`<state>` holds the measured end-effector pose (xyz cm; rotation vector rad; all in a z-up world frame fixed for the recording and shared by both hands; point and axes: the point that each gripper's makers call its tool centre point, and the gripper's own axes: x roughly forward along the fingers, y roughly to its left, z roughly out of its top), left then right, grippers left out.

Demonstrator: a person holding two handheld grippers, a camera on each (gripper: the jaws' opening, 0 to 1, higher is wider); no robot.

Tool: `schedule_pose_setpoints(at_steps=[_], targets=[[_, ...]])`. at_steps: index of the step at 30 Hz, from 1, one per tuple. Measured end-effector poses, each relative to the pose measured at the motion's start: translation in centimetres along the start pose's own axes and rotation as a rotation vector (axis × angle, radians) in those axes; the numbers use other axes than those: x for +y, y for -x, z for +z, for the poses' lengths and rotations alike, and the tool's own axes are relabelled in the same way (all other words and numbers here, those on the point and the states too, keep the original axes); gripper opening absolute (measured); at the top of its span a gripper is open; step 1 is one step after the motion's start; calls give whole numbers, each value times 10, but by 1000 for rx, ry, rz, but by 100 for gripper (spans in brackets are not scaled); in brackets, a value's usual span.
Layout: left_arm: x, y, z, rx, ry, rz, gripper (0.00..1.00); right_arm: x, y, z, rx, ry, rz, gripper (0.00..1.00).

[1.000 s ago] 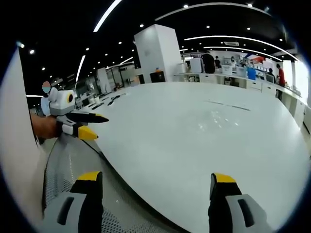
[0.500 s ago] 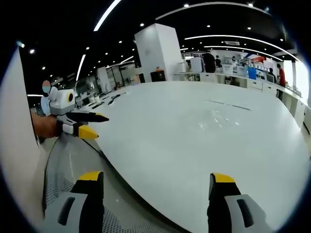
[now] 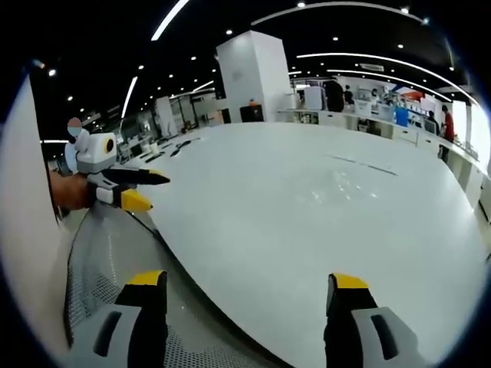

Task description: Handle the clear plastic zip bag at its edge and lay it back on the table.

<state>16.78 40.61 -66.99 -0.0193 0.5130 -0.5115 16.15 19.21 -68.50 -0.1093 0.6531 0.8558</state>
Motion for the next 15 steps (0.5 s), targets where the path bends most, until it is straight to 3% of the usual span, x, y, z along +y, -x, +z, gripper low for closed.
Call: schedule_pose_setpoints(at_steps=[15], targets=[[4, 2, 2, -19, 10, 14, 70, -28, -14, 14, 58, 128, -8, 81]])
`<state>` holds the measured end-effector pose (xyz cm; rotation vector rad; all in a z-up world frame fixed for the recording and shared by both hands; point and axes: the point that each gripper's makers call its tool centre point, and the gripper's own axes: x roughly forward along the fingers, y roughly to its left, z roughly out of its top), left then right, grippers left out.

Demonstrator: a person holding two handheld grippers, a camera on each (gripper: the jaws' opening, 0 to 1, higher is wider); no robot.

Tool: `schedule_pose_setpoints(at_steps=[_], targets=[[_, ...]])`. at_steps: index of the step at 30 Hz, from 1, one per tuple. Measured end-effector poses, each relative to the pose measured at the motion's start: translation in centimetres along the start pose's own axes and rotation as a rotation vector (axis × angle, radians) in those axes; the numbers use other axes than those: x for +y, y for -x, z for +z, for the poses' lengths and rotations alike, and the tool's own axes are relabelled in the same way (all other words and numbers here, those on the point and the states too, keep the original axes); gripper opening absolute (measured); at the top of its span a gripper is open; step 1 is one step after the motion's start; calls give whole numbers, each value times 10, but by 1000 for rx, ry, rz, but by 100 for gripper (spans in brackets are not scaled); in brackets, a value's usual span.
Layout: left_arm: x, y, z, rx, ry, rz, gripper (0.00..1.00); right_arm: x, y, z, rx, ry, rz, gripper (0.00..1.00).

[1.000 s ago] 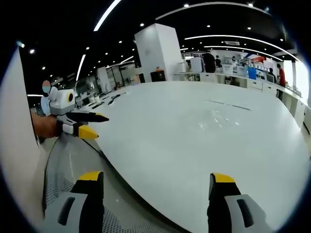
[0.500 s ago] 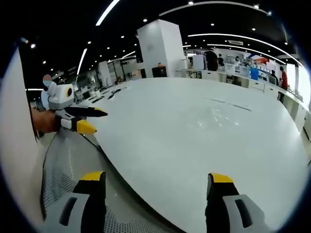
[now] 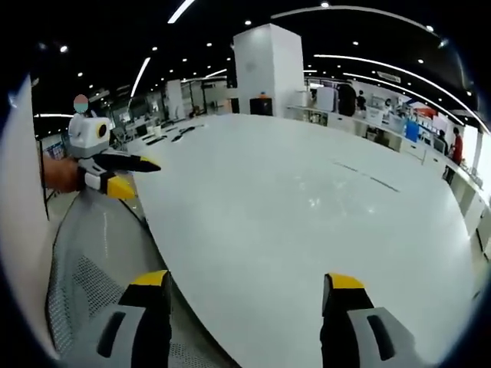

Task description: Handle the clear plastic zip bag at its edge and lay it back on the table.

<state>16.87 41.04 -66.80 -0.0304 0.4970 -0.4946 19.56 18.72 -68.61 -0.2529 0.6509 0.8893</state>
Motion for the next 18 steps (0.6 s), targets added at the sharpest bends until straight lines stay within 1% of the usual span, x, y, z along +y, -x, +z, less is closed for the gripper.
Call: schedule_pose_setpoints(at_steps=[3, 12, 18], targets=[[1, 0, 0, -4, 1, 4, 70, -8, -6, 3, 8, 12, 1, 80], [-4, 3, 9, -14, 19, 12, 70, -30, -25, 16, 38, 71, 0, 78], [-4, 4, 12, -20, 29, 20, 70, -39, -40, 26, 55, 119, 7, 76]])
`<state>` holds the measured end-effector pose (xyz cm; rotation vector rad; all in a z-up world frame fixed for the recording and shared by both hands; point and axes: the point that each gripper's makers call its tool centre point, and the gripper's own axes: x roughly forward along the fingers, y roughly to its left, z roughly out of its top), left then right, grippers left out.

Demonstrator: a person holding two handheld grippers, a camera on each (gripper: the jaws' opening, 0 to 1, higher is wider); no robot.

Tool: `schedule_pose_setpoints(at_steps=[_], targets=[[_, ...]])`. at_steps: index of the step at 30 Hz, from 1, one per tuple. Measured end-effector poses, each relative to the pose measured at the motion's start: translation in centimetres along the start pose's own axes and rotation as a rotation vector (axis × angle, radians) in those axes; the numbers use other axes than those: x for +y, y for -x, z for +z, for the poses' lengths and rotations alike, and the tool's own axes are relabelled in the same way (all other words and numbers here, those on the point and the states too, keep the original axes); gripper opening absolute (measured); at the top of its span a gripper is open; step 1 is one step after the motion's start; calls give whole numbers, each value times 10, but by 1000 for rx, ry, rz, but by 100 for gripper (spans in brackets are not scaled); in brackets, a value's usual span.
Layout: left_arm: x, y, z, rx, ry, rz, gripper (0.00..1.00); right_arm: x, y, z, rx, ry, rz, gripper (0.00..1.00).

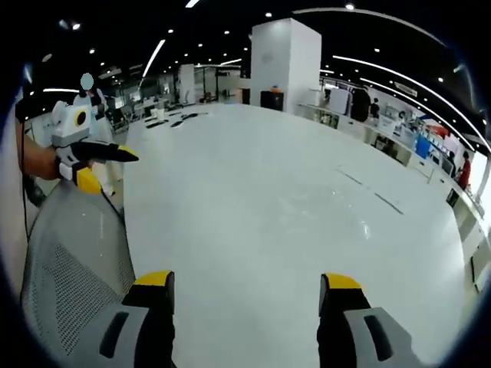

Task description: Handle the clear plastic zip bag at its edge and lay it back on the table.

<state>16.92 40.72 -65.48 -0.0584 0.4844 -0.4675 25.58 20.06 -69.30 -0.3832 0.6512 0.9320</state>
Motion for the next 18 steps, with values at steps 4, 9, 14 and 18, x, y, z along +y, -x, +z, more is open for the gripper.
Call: schedule_pose_setpoints(at_steps=[4, 9, 14, 18], targets=[[0, 0, 2, -3, 4, 3, 70, -6, -9, 5, 6, 19, 4, 75], [1, 1, 4, -20, 18, 0, 71, -9, -22, 12, 16, 43, 13, 74], [2, 2, 4, -19, 29, 1, 71, -14, -39, 18, 31, 72, 22, 73], [3, 2, 4, -21, 35, 1, 71, -18, -51, 23, 43, 94, 22, 70]])
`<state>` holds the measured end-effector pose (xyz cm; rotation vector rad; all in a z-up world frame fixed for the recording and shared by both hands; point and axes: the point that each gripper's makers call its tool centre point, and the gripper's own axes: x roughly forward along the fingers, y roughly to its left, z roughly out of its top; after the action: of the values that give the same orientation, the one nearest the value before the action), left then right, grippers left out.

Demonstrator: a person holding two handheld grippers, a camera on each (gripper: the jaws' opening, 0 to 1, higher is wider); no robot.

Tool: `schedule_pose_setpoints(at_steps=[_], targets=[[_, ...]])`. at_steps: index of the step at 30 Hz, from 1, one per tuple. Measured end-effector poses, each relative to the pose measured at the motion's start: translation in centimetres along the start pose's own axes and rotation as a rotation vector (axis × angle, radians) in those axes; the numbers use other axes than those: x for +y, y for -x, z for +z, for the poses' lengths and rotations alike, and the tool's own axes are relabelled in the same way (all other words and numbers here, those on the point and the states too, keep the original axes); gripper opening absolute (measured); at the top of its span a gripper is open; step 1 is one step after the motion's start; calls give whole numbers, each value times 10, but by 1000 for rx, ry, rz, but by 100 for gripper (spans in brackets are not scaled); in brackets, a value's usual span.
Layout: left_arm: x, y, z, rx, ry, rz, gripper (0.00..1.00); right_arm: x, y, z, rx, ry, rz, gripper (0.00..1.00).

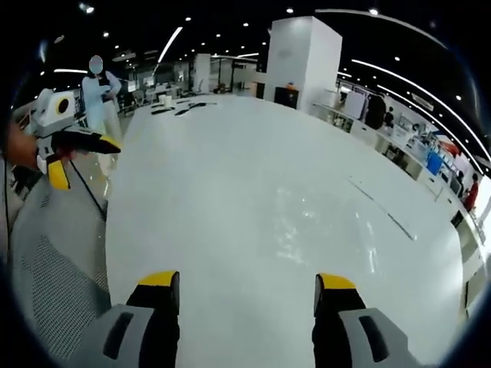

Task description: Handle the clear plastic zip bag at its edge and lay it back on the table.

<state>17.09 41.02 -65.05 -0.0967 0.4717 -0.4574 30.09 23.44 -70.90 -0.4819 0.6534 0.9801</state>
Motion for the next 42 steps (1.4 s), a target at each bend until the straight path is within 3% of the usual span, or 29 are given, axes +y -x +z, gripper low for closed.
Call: schedule_pose_setpoints(at_steps=[11, 32, 42], targets=[[4, -1, -1, -6, 22, -3, 71, -11, -35, 9, 49, 63, 3, 60], [5, -3, 0, -3, 34, 12, 71, -20, -79, -2, 198, 171, -17, 39], [3, -3, 4, -6, 41, 19, 70, -22, -89, -9, 250, 203, -17, 28]])
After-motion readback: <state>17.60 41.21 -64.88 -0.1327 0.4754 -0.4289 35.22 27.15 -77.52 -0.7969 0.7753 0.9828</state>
